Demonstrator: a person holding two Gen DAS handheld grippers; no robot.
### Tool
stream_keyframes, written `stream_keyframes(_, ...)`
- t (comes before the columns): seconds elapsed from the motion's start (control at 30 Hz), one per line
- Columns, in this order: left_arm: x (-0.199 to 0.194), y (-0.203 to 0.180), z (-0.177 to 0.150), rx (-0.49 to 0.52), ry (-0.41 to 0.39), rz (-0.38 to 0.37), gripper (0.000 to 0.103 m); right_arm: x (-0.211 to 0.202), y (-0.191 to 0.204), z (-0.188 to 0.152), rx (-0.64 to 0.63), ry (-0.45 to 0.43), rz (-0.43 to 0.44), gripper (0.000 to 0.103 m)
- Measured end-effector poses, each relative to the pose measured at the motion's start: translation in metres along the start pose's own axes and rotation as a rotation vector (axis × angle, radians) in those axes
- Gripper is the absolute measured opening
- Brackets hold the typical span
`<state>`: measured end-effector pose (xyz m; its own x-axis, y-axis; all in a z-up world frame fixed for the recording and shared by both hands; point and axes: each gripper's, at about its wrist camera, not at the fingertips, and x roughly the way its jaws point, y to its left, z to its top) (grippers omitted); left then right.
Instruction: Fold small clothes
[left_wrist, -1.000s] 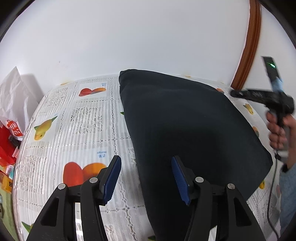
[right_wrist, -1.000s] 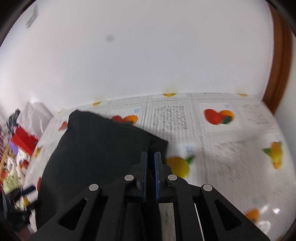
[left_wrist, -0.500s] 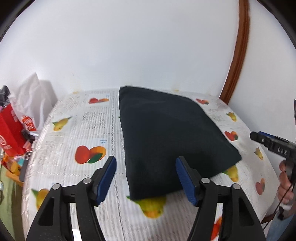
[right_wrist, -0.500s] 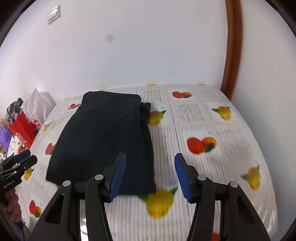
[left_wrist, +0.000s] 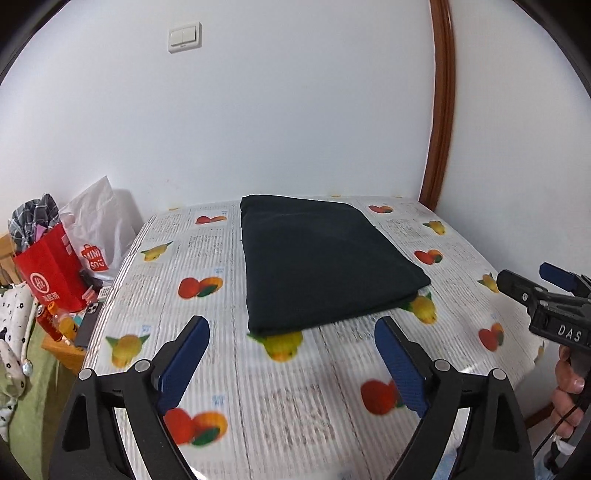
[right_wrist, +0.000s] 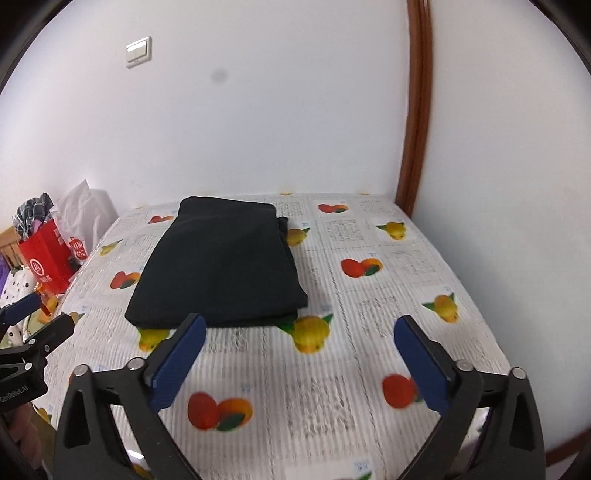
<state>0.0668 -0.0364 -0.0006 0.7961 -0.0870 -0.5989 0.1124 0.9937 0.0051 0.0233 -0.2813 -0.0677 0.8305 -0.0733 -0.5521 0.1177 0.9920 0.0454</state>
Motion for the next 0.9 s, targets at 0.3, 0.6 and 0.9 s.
stream_keyframes(0.3,-0.039,-0.014,-0.027,0.02,-0.041,0.033,0.092,-0.033,-0.002,-0.032,-0.008,-0.003,-0.047,0.103)
stream_keyframes(0.6,-0.044,-0.015,-0.033,0.02,-0.049,0.042,0.093,-0.037,-0.006,-0.039,0.002,0.005,-0.057,0.103)
stream_keyframes(0.9,-0.043,-0.012,-0.034,0.008,-0.041,0.045,0.093,-0.041,-0.01,-0.041,0.021,-0.002,-0.059,0.103)
